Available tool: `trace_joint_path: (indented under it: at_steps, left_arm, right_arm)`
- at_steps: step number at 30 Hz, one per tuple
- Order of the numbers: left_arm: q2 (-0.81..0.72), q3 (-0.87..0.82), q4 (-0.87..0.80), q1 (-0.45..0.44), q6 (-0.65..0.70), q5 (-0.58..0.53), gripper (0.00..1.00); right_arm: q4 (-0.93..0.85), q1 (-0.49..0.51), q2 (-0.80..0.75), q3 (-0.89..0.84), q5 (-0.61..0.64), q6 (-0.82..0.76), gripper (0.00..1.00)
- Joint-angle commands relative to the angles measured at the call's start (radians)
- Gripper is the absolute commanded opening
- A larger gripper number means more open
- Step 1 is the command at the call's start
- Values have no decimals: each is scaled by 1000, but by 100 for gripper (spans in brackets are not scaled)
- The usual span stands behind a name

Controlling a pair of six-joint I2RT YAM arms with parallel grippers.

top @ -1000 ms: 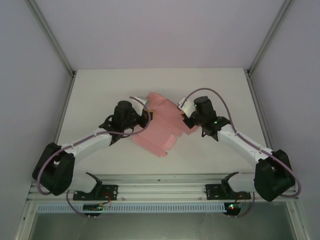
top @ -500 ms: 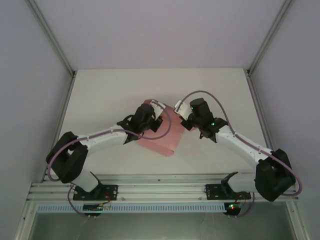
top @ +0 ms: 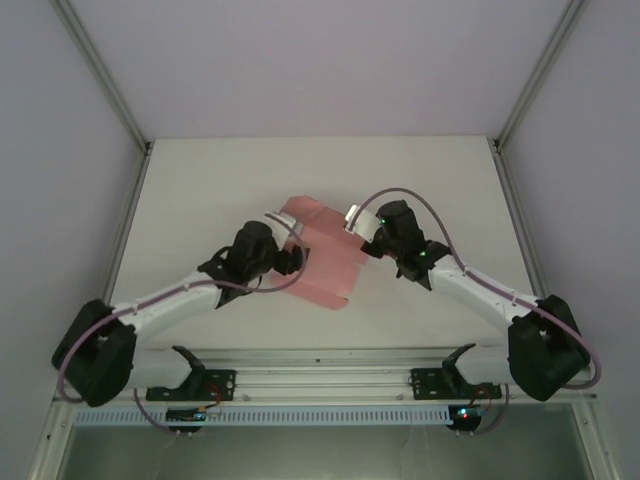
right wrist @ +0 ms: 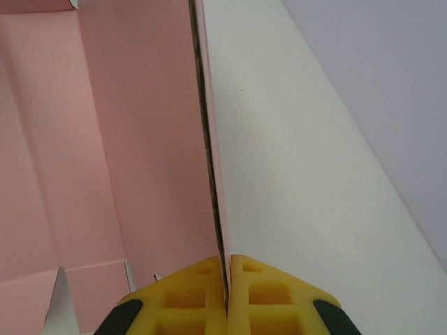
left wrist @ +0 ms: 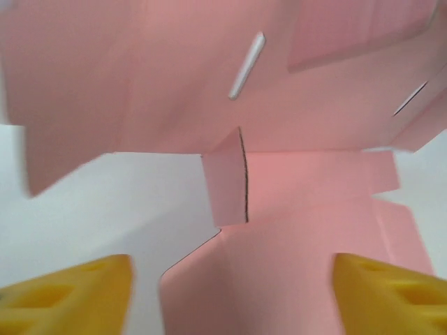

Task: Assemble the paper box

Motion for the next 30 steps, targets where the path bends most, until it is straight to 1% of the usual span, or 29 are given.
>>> trace_joint_path:
  at_steps: [1, 4, 7, 10, 12, 15, 18, 21, 25, 27, 29, 30]
  left_arm:
    - [-113, -47, 0, 17, -6, 35, 99]
    - [-202, -90, 1, 58, -47, 29, 100]
    - [-251, -96, -39, 130, -160, 38, 100]
    - [-253, -84, -99, 210, -273, 34, 100]
    - [-235, -65, -147, 275, -352, 33, 100]
    - [-196, -46, -181, 382, -429, 80, 100]
    - [-137, -38, -150, 464, -460, 171, 100]
    - [-57, -25, -80, 503, -455, 240, 100]
    - [68, 36, -1, 510, -396, 361, 99]
    - [127, 70, 32, 507, -364, 467, 99]
    - [179, 88, 84, 493, -328, 599, 100]
    - [195, 91, 110, 480, -309, 645, 97]
  right_arm:
    - [136, 6, 20, -33, 37, -73, 0]
    - [200, 16, 36, -47, 83, -142, 0]
    - [263, 42, 54, -70, 125, -198, 0]
    - [333, 63, 63, -97, 129, -243, 0]
    - [346, 70, 65, -106, 114, -257, 0]
    - [394, 79, 65, -125, 101, -284, 0]
    - [467, 88, 65, -154, 104, -317, 0]
    - [458, 99, 64, -156, 108, -328, 0]
    - [447, 109, 70, -154, 117, -335, 0]
    - [449, 113, 75, -153, 124, -334, 0]
    - [454, 113, 77, -150, 129, -334, 0]
    - [450, 112, 77, -150, 127, -333, 0]
